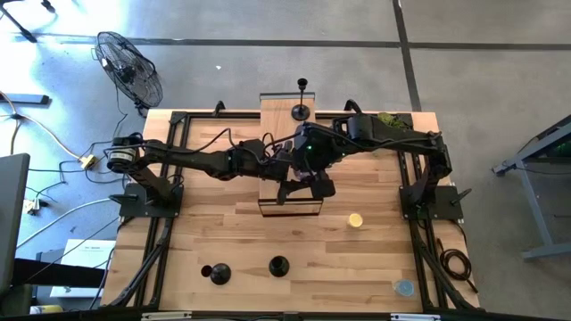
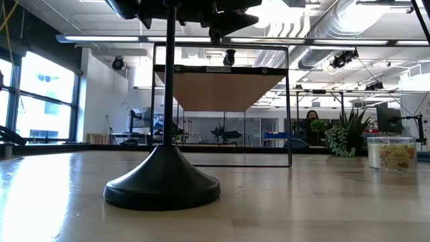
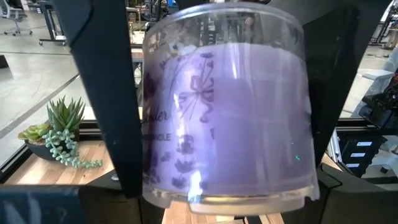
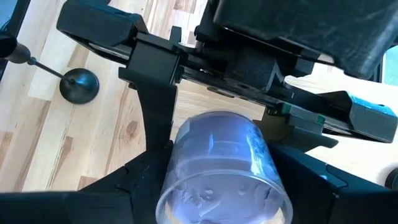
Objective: Pick & Place candle stick holders
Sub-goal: Put the purple scented candle on the shelf
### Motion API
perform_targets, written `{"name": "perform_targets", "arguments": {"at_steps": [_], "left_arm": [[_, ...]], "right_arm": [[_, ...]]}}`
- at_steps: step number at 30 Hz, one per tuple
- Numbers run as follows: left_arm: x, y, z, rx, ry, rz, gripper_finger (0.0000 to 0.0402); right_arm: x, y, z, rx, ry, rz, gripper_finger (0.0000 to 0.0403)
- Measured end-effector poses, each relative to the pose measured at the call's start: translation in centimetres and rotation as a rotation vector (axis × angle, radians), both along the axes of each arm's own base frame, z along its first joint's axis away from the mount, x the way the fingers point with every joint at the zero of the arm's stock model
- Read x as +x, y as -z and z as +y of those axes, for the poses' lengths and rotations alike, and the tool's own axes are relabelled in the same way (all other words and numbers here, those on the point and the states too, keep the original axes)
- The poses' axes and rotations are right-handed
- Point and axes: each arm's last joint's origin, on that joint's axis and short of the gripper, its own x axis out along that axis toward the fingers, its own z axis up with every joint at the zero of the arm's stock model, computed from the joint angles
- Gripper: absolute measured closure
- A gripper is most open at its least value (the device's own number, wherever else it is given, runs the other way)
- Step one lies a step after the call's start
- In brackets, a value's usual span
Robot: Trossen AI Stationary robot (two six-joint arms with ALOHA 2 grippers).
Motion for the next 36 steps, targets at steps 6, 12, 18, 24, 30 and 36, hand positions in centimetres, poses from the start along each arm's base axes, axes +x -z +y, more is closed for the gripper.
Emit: {"name": "perform_targets", "arguments": {"at_steps": [6, 12, 18, 24, 30, 36], "left_arm": [[0.00, 0.00, 0.00, 0.000, -0.001, 0.000, 0.0174], [0.00, 0.00, 0.01, 0.000, -0.005, 0.000, 0.0174], [0.00, 0.00, 0.03, 0.000, -0.012, 0.000, 0.0174], [0.00, 0.00, 0.04, 0.000, -0.013, 0.000, 0.0174], [0.00, -0.01, 0.06, 0.029, -0.019, -0.003, 0.0174], [0.01, -0.04, 0.06, 0.033, -0.019, -0.007, 0.0174]], "right_arm": [[0.01, -0.01, 0.00, -0.006, -0.010, -0.002, 0.0151], [0.07, -0.04, 0.03, -0.028, -0.045, -0.010, 0.0151], [0.08, -0.05, -0.03, -0.046, -0.035, -0.011, 0.0151], [0.08, -0.06, -0.04, -0.048, -0.034, -0.012, 0.0151], [0.08, -0.06, -0.05, -0.051, -0.032, -0.011, 0.0151], [0.07, -0.07, -0.05, -0.050, -0.032, -0.011, 0.0151]]}}
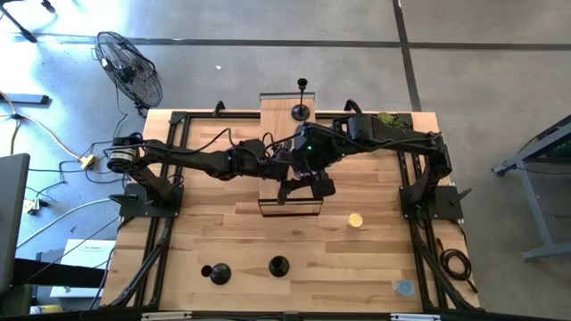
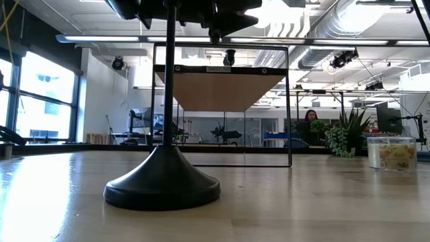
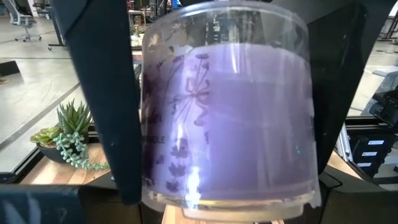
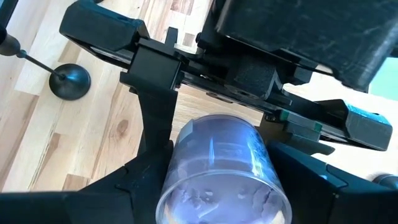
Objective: Pick & Place candle stick holders
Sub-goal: Put the purple scented candle on the shelf
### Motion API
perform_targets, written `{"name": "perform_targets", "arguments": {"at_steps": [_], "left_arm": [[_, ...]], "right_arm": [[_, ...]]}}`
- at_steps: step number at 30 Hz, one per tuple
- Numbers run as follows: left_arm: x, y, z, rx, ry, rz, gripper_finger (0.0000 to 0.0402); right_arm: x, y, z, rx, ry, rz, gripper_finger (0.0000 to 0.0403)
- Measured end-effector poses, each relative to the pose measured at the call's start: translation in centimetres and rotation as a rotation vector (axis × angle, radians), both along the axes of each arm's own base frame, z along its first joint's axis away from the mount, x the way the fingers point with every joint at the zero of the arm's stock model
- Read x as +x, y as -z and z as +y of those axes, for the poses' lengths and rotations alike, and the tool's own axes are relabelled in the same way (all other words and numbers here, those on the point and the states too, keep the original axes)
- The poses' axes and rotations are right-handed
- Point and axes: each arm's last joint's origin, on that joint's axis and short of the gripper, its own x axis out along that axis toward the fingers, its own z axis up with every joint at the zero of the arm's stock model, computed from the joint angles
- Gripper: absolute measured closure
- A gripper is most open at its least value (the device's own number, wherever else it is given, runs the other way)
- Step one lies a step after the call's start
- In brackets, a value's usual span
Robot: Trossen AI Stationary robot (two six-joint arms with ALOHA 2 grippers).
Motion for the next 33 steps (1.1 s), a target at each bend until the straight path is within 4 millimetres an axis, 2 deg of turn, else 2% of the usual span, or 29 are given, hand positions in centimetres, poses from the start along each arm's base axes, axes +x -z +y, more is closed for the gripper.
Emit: {"name": "perform_targets", "arguments": {"at_steps": [7, 15, 19, 25, 33], "left_arm": [[0.00, -0.01, 0.00, 0.002, 0.000, -0.001, 0.0168], [-0.02, -0.33, 0.00, -0.005, 0.000, -0.016, 0.0093], [-0.02, -0.32, -0.02, -0.009, 0.008, -0.013, 0.0071], [-0.02, -0.23, -0.03, -0.077, 0.010, 0.001, 0.0067], [-0.02, -0.20, 0.03, -0.080, -0.006, 0.001, 0.0067]], "right_arm": [[-0.01, 0.00, 0.00, 0.000, 0.000, 0.001, 0.0151], [0.14, 0.13, -0.01, 0.002, 0.004, 0.002, 0.0151], [0.12, 0.13, 0.00, 0.003, 0.004, 0.003, 0.0151], [0.13, 0.13, -0.08, -0.010, 0.037, 0.003, 0.0160], [-0.04, -0.13, -0.41, -0.125, 0.101, -0.009, 0.0166]]}}
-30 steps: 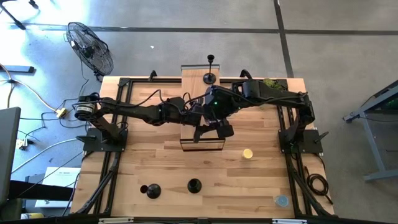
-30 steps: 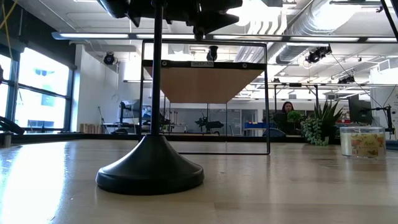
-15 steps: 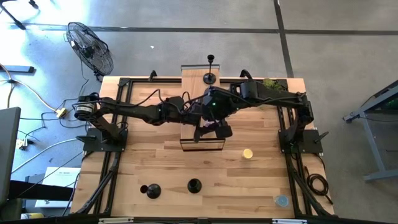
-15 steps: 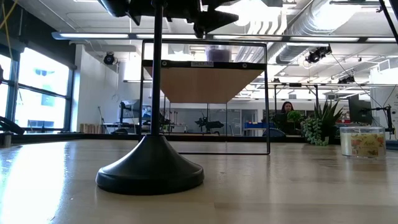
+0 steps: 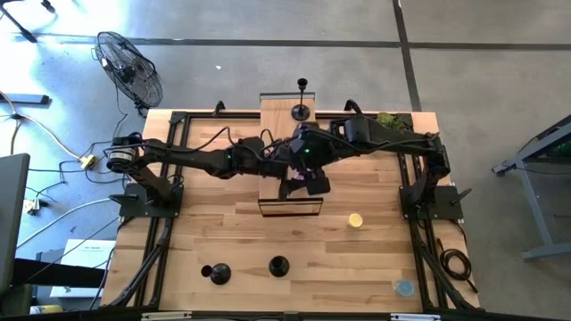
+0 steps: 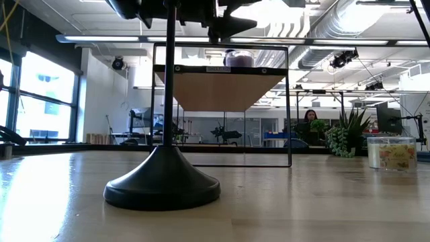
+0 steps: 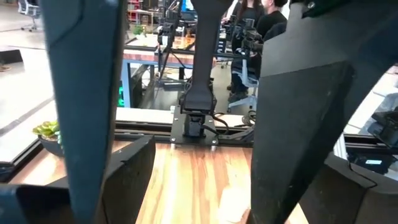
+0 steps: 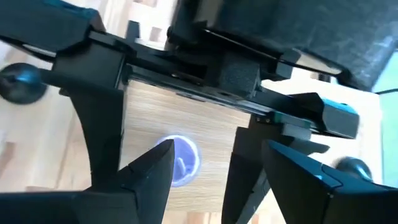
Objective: Pick & Place candle stick holders
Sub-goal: Put the purple scented candle on the shelf
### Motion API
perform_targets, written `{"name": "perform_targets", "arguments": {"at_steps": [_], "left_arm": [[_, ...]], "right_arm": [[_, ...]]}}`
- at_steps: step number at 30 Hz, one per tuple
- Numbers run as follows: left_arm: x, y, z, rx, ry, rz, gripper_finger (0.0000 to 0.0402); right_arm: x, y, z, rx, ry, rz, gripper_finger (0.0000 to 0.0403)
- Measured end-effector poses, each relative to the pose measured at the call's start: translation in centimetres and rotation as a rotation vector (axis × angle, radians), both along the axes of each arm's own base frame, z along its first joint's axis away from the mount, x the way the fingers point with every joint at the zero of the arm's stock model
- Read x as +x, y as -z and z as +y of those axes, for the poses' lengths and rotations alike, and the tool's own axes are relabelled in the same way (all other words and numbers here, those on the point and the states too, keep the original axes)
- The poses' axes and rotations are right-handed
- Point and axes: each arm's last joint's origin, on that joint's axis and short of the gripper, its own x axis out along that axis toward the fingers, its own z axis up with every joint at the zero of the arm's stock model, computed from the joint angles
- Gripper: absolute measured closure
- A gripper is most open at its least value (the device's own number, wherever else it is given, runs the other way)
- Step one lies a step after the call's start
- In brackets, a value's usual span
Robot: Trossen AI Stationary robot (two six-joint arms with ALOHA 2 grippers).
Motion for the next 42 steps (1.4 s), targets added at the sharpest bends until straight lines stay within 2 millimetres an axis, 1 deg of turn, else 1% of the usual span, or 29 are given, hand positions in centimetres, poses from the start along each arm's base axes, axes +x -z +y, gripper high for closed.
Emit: {"name": "perform_targets", "arguments": {"at_steps": [2, 6, 9, 11, 15, 18, 21, 24, 28, 31, 33, 36, 38, 42], "left_arm": [[0.0, -0.1, 0.0, 0.000, 0.000, -0.001, 0.0067], [-0.3, -0.5, -0.1, 0.003, 0.002, -0.025, 0.0067], [-0.9, -1.7, -0.1, 0.009, -0.012, -0.064, 0.0067], [-1.5, -2.6, -0.1, 0.024, -0.019, -0.093, 0.0067], [-3.0, -4.7, -0.2, 0.040, -0.017, -0.156, 0.0067], [-4.2, -6.1, -0.3, 0.043, -0.014, -0.196, 0.0067], [-5.2, -7.0, -0.4, 0.040, -0.013, -0.205, 0.0067], [-6.4, -7.7, -0.5, 0.033, -0.012, -0.182, 0.0067], [-7.8, -8.5, -0.6, 0.030, -0.010, -0.155, 0.0067], [-8.8, -9.0, -0.7, 0.029, -0.009, -0.151, 0.0067], [-9.3, -9.5, -0.7, 0.030, -0.007, -0.167, 0.0067], [-9.8, -9.9, -0.8, 0.000, 0.023, -0.185, 0.0067], [-10.2, -10.3, -0.9, -0.055, 0.046, -0.195, 0.0067], [-10.8, -10.8, -1.0, -0.161, 0.082, -0.207, 0.0067]], "right_arm": [[-0.4, -0.5, 0.1, -0.049, 0.009, -0.011, 0.0167], [-1.7, -2.3, 0.6, -0.195, 0.032, -0.080, 0.0169], [-3.1, -4.2, 1.3, -0.293, 0.062, -0.159, 0.0169], [-4.4, -5.6, 1.7, -0.318, 0.093, -0.224, 0.0169], [-7.1, -7.7, 2.5, -0.272, 0.164, -0.335, 0.0169], [-9.2, -8.9, 2.8, -0.204, 0.220, -0.405, 0.0169], [-11.4, -9.9, 3.1, -0.089, 0.246, -0.451, 0.0169], [-13.4, -10.2, 3.3, 0.058, 0.251, -0.442, 0.0169], [-15.6, -9.8, 3.4, 0.229, 0.260, -0.325, 0.0169], [-16.7, -9.1, 3.8, 0.288, 0.298, -0.220, 0.0169], [-16.6, -8.5, 4.2, 0.293, 0.302, -0.200, 0.0169], [-16.3, -7.1, 5.0, 0.283, 0.268, -0.159, 0.0169], [-16.2, -5.7, 5.2, 0.237, 0.285, -0.120, 0.0169], [-15.6, -2.1, 5.5, 0.157, 0.354, -0.080, 0.0169]]}}
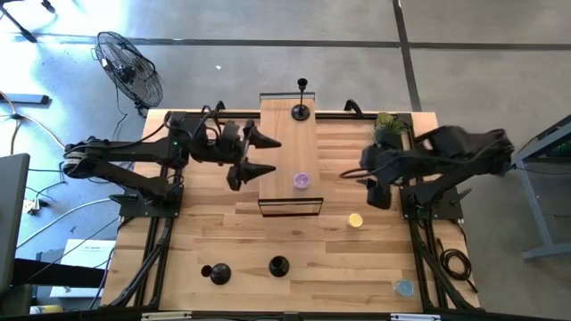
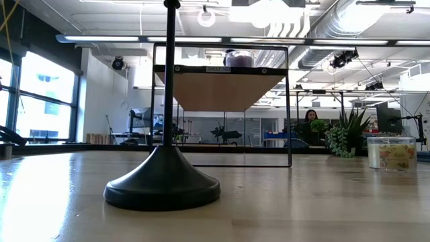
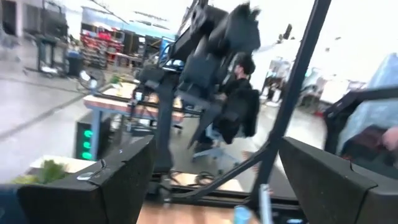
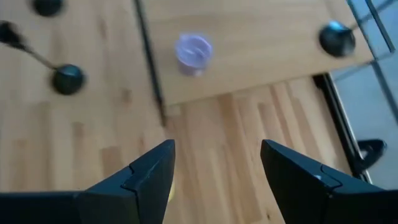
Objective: Pick & Place candle stick holders
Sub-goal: Put the purple scented candle on the shelf
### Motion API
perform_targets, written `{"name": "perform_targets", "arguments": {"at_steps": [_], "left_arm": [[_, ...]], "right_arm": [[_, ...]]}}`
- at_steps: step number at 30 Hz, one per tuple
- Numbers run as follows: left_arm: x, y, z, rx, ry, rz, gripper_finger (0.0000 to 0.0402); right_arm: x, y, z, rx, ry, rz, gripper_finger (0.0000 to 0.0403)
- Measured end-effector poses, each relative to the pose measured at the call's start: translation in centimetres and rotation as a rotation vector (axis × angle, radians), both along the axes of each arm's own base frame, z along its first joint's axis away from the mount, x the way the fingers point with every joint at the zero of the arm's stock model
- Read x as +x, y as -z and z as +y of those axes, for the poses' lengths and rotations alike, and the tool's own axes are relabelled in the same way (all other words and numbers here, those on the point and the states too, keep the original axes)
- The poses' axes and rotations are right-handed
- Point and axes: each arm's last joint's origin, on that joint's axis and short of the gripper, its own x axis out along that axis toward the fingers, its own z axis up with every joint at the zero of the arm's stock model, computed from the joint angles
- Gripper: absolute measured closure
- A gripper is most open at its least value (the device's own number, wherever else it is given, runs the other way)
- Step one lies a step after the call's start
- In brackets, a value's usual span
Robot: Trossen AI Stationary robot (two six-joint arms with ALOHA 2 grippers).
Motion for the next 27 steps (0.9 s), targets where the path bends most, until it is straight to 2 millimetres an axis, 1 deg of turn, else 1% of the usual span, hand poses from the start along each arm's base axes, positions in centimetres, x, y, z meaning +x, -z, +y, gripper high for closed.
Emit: {"name": "perform_targets", "arguments": {"at_steps": [5, 7, 8, 10, 13, 16, 19, 23, 27], "left_arm": [[0.0, 0.0, -0.2, -0.047, 0.096, 0.013, 0.0067], [-0.1, 0.0, -0.3, -0.055, 0.128, 0.016, 0.0067], [-0.1, 0.0, -0.4, -0.062, 0.136, 0.019, 0.0067], [-0.1, 0.0, -0.4, -0.063, 0.147, 0.019, 0.0067], [-0.6, -0.4, -0.4, -0.052, 0.143, -0.003, 0.0067], [-1.5, -0.9, -0.5, -0.069, 0.153, -0.011, 0.0067], [-2.8, -1.4, -0.6, -0.088, 0.183, -0.005, 0.0067], [-4.4, -1.8, -0.7, -0.100, 0.154, 0.024, 0.0067], [-6.0, -2.0, -0.7, -0.110, 0.120, 0.049, 0.0067]], "right_arm": [[2.4, 4.7, 0.4, 0.003, -0.022, -0.043, 0.0180], [3.4, 6.2, 0.4, 0.026, -0.038, -0.067, 0.0188], [3.8, 6.6, 0.3, 0.050, -0.042, -0.086, 0.0191], [4.5, 6.9, -0.1, 0.086, -0.032, -0.128, 0.0196], [4.7, 6.7, -0.9, 0.129, -0.012, -0.195, 0.0202], [5.1, 6.7, -1.8, 0.134, 0.007, -0.232, 0.0210], [5.4, 7.1, -2.3, 0.133, 0.049, -0.221, 0.0227], [5.9, 7.6, -2.4, 0.136, 0.060, -0.196, 0.0267], [6.0, 8.0, -2.4, 0.148, 0.082, -0.173, 0.0322]]}}
